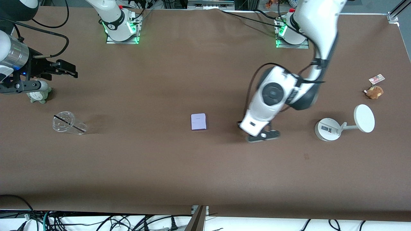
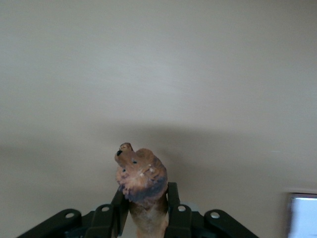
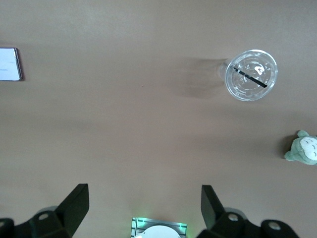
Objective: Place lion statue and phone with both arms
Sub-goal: 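Carry the lion figurine to the white lamp base and set it down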
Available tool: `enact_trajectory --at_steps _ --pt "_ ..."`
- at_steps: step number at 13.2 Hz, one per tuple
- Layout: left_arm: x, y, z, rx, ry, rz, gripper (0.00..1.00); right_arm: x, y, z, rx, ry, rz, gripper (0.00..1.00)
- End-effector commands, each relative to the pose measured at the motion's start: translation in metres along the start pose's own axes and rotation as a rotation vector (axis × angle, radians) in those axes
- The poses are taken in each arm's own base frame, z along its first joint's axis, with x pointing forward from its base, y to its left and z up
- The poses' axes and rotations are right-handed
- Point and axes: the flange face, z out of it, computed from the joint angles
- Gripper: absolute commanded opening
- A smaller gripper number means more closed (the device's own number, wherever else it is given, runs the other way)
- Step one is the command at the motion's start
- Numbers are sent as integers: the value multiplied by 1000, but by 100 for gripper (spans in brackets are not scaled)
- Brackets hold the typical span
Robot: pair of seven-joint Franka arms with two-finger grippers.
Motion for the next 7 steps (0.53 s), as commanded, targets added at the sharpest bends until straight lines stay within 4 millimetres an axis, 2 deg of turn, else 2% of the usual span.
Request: enact_trajectory --at_steps 1,2,4,5,7 --pt "23 -76 4 42 -57 123 21 0 -18 -9 14 10 -22 100" --pt "34 -112 13 42 -78 158 24 2 -35 -7 14 13 -40 100" --pt "43 -156 32 38 -102 201 26 12 -68 1 9 35 -47 100" --pt "44 -169 40 38 -104 226 25 18 -84 8 8 48 -2 100" --pt "46 -205 63 41 -94 281 25 32 -128 30 3 58 24 100"
